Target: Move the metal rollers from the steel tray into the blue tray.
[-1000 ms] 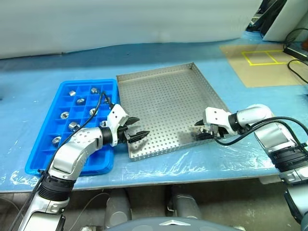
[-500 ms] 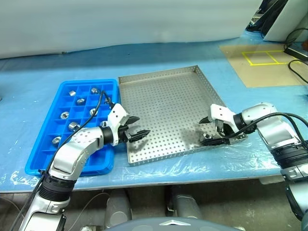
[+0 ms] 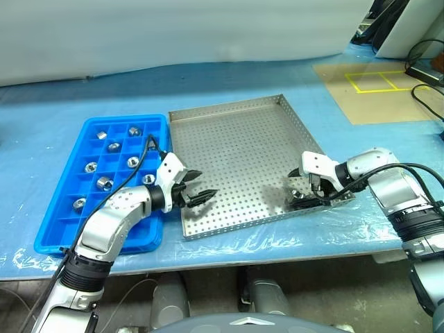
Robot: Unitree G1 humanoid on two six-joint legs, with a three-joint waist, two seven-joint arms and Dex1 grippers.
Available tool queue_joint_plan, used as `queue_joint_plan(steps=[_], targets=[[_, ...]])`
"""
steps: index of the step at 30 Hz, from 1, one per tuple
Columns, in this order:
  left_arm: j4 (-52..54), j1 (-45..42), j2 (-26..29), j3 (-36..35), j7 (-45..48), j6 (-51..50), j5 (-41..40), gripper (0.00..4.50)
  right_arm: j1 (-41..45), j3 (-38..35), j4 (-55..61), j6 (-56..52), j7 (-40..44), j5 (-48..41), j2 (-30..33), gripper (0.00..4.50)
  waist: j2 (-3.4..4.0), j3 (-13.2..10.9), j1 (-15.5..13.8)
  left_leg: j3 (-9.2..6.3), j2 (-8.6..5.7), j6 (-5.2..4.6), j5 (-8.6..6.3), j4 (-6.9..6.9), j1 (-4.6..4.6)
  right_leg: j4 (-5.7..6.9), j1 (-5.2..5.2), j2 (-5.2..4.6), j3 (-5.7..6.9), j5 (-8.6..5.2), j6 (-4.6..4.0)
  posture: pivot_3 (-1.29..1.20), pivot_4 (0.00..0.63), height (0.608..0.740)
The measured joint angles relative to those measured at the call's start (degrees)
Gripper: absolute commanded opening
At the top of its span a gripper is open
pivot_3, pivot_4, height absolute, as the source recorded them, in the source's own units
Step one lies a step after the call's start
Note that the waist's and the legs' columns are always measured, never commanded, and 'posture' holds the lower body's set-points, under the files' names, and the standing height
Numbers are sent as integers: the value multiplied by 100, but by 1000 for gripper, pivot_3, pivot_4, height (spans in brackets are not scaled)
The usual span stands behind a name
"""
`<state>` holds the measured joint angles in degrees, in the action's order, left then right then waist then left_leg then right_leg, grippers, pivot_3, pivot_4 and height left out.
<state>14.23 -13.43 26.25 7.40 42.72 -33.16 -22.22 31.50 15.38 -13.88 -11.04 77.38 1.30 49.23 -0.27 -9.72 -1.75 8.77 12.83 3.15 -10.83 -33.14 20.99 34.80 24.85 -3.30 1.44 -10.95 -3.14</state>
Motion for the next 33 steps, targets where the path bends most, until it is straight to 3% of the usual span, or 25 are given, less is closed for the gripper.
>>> queue_joint_plan(steps=[13,24,33], targets=[[-64,169,31,-4,52,217,91,3887,35,59,-381,901,-546,271,-291,4466,0,0,60,0,-1,0,0,0,1,0,1,0,0,0,0,-143,150,740],[-325,172,-67,62,105,572,208,3887,514,-22,-1299,1562,-1496,554,-570,4466,1,1,92,3,-1,1,0,-1,0,3,3,1,-2,1,0,-154,150,740],[-506,100,-121,76,211,787,264,3887,570,-74,-1336,1376,-1235,459,-587,4466,2,1,89,3,-2,0,0,-1,0,3,2,-1,-2,1,-1,-153,150,740]])
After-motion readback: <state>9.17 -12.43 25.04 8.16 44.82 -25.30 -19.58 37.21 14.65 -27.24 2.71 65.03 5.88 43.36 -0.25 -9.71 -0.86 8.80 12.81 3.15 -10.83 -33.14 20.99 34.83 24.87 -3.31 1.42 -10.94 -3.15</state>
